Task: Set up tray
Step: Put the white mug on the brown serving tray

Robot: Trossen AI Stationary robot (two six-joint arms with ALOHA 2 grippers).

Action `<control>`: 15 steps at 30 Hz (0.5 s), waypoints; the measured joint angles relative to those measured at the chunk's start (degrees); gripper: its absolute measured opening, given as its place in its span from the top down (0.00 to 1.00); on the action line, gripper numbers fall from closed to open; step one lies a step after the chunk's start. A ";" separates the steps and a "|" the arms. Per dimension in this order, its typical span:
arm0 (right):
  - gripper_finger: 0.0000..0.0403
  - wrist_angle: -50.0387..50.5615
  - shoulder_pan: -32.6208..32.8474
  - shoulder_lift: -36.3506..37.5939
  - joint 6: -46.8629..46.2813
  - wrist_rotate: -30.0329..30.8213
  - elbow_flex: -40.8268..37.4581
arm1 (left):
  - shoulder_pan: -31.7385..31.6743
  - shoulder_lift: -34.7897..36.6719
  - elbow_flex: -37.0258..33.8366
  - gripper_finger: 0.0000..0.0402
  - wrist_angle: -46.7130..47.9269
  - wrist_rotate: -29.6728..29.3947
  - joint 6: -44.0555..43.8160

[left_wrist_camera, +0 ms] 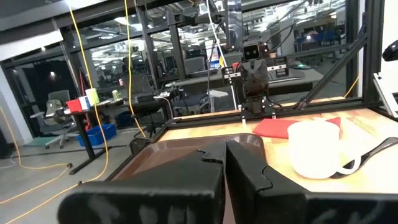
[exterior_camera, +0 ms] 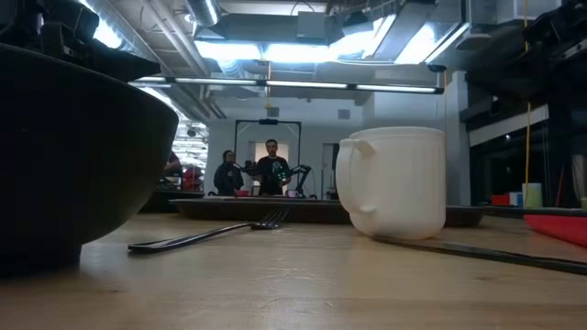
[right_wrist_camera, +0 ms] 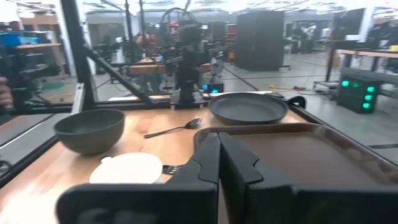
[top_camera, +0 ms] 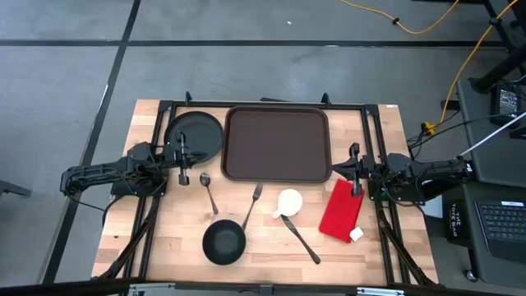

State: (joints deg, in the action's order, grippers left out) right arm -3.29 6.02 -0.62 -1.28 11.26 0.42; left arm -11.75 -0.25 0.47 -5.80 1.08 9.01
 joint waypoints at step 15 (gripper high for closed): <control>0.99 -5.44 -0.02 -7.18 -1.46 7.74 0.00 | 0.07 -6.44 0.02 1.00 -5.52 -2.18 -6.12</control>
State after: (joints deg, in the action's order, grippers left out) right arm -8.73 6.00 -7.80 -2.74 19.00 0.42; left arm -11.68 -6.69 0.49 -11.32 -1.09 2.89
